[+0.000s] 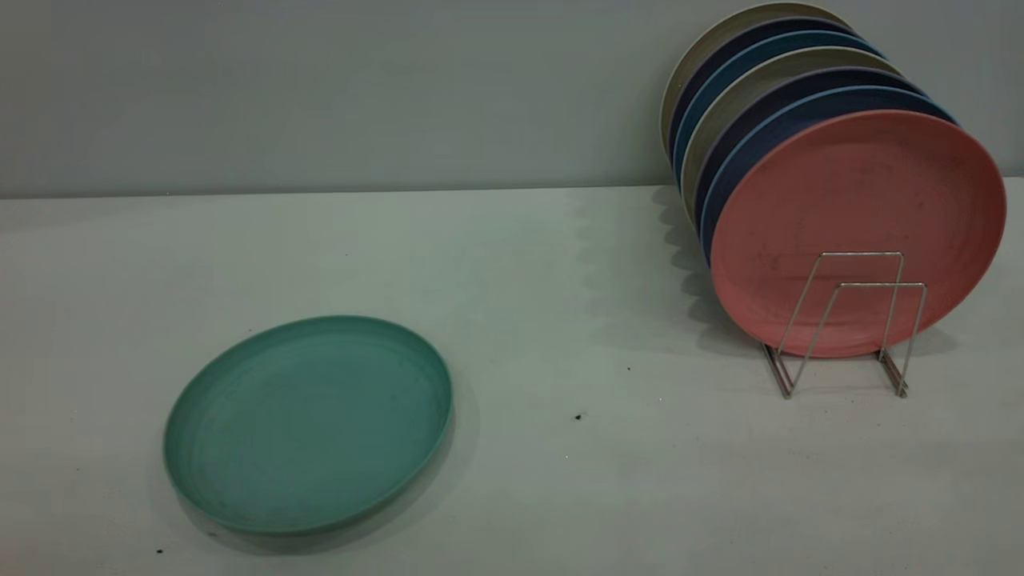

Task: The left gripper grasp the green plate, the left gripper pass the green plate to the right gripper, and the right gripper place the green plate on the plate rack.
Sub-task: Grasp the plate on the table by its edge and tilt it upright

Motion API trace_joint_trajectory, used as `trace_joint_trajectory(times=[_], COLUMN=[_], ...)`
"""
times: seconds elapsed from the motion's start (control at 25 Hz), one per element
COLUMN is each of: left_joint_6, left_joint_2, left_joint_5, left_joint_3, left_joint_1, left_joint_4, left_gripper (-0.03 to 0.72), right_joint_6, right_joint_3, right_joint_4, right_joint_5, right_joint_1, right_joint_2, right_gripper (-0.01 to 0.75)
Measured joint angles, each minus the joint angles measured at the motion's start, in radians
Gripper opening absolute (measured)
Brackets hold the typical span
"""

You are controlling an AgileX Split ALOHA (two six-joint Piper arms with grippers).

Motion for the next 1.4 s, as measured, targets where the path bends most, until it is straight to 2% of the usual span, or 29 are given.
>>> trace_joint_trajectory(times=[0.2, 0.32, 0.48, 0.68, 0.76, 0.88, 1.0, 1.24, 1.4], left_joint_6=[-0.025, -0.025, -0.019, 0.018, 0.023, 0.027, 0.028, 0.044, 0.093], left_joint_2=[0.251, 0.435, 0.672, 0.961, 1.064, 1.203, 1.329, 1.564, 1.746], left_joint_5=[-0.068, -0.152, -0.25, -0.384, -0.448, -0.518, -0.562, -0.574, -0.556], left_joint_3=[-0.102, -0.182, -0.254, -0.267, -0.268, -0.268, -0.269, -0.347, -0.444], left_joint_1=[0.0, 0.0, 0.0, 0.0, 0.0, 0.0, 0.0, 0.024, 0.052], left_joint_4=[-0.025, -0.066, -0.113, -0.126, -0.141, -0.148, -0.15, -0.15, -0.164], left_gripper=[0.579, 0.579, 0.579, 0.579, 0.579, 0.579, 0.579, 0.579, 0.579], right_joint_6=[-0.012, -0.022, -0.109, -0.308, -0.426, -0.597, -0.703, -0.829, -0.918], right_joint_3=[-0.071, -0.101, -0.109, -0.115, -0.129, -0.154, -0.19, -0.273, -0.298], right_joint_4=[0.012, 0.046, 0.162, 0.355, 0.453, 0.599, 0.712, 0.906, 1.044], right_joint_5=[-0.104, -0.153, -0.241, -0.466, -0.524, -0.574, -0.61, -0.674, -0.688], right_joint_1=[0.0, 0.0, 0.0, 0.0, 0.004, 0.051, 0.138, 0.324, 0.388], right_joint_2=[0.159, 0.285, 0.473, 0.724, 0.841, 1.01, 1.167, 1.432, 1.559], right_gripper=[0.452, 0.499, 0.511, 0.511, 0.511, 0.511, 0.511, 0.511, 0.511])
